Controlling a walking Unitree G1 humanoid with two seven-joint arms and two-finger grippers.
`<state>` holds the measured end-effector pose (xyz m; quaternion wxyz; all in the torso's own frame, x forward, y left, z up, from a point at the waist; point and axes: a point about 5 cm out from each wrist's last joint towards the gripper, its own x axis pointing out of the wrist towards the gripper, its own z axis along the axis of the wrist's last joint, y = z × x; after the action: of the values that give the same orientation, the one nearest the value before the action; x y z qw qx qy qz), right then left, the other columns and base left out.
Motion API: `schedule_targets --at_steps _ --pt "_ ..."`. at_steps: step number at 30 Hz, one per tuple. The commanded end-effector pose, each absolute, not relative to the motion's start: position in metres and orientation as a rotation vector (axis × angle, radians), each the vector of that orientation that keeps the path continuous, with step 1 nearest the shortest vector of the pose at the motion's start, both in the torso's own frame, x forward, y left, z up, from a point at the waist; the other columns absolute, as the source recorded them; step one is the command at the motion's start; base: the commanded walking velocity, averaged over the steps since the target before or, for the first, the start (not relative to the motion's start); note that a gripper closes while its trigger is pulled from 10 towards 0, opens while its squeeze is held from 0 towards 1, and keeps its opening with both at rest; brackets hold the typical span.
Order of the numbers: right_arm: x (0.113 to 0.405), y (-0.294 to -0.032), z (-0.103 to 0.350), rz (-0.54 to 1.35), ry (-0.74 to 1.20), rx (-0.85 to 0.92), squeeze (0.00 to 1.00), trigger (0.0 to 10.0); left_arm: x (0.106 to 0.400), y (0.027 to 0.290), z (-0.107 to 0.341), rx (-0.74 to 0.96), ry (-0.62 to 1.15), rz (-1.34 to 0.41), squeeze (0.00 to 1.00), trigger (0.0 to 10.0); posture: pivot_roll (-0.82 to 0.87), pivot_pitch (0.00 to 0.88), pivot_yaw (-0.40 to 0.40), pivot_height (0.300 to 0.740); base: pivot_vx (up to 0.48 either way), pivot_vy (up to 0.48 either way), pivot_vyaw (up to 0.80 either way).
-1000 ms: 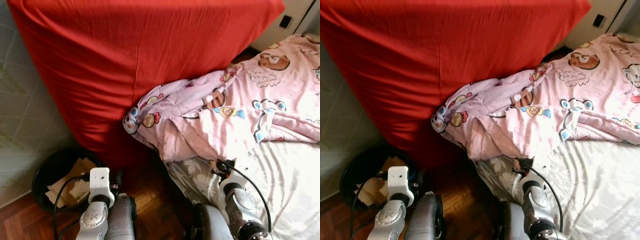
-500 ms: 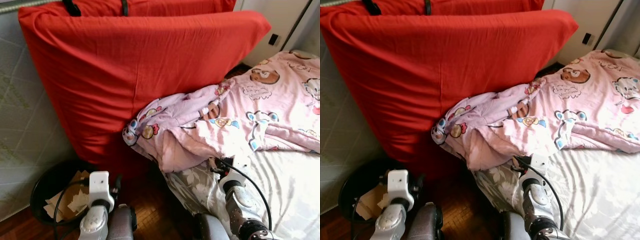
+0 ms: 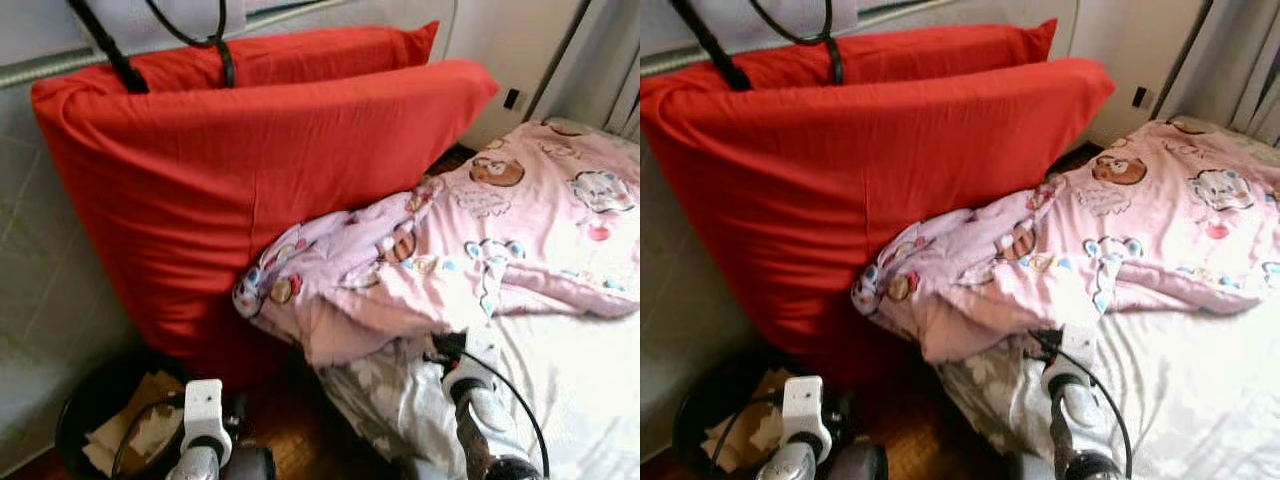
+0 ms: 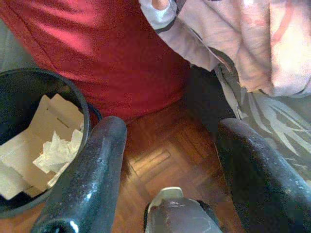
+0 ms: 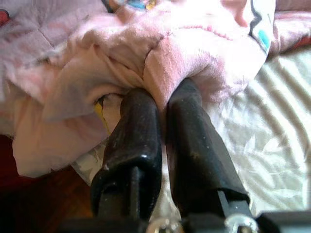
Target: Clean up the room
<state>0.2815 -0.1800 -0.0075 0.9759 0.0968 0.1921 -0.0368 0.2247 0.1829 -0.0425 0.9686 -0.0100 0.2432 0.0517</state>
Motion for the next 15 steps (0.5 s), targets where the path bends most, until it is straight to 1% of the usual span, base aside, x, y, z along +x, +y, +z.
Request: schedule_targets --at_steps 1,2,9,15 --pt "0.282 -0.179 -0.007 -0.067 0.377 0.187 0.0 10.0 0.221 0.186 -0.047 -0.023 0.525 0.119 0.0 10.0 0.02 0.022 -0.011 0.73 0.0 0.0 0.0" --pt "0.281 -0.177 -0.007 -0.058 0.378 0.184 0.0 10.0 0.217 0.188 -0.05 -0.028 0.551 0.128 0.0 10.0 0.02 0.022 -0.011 0.74 0.0 0.0 0.0" --pt "0.281 -0.172 -0.008 -0.044 0.376 0.179 0.0 10.0 0.202 0.189 -0.064 -0.035 0.651 0.146 0.0 10.0 0.01 0.0 -0.006 0.74 0.0 0.0 0.0" --pt "0.279 -0.171 -0.01 -0.054 0.388 0.178 0.0 10.0 0.195 0.188 -0.069 -0.026 0.691 0.149 0.0 10.0 0.01 0.0 -0.005 0.74 0.0 0.0 0.0"
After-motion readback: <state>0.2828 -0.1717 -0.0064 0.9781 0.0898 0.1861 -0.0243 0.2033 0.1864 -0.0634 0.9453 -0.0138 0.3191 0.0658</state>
